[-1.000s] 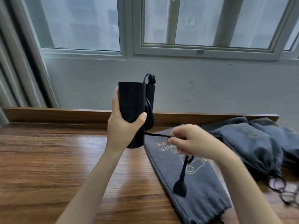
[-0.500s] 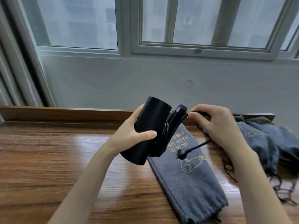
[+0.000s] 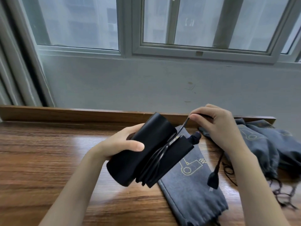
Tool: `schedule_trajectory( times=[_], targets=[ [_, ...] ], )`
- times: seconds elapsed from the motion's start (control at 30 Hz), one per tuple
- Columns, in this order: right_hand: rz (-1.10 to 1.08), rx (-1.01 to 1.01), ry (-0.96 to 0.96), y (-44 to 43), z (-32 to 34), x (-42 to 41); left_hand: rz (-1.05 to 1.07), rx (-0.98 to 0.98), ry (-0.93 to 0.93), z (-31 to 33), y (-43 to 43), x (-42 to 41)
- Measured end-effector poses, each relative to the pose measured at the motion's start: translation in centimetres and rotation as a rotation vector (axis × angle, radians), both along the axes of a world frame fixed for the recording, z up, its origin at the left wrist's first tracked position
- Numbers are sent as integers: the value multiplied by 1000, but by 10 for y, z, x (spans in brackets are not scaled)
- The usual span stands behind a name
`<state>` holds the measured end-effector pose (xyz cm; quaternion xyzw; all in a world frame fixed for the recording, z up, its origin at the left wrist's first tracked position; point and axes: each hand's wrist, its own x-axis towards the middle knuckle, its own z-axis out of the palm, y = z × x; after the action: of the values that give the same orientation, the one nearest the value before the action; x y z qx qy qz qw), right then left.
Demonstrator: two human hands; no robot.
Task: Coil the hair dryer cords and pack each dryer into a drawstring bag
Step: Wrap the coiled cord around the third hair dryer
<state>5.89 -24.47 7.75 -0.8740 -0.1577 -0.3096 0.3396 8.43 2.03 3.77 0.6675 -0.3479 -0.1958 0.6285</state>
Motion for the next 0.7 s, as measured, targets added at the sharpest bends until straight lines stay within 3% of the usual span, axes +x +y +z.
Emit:
schedule_trajectory(
  times=[0.1, 0.2, 0.37, 0.53, 0.7],
  targets=[
    [39, 17, 78, 11, -14, 9, 41, -229, 46, -1, 0, 1],
    [81, -48, 214, 33, -32, 15, 250, -417, 58, -2, -9, 4],
    [161, -139, 253, 66, -46, 17, 548, -526, 55, -2, -18, 8],
    [176, -247, 362, 68, -48, 14, 887, -503, -45, -3, -31, 9],
    [171, -417, 404, 70, -40, 5, 1161, -217, -387, -4, -22, 10]
  ],
)
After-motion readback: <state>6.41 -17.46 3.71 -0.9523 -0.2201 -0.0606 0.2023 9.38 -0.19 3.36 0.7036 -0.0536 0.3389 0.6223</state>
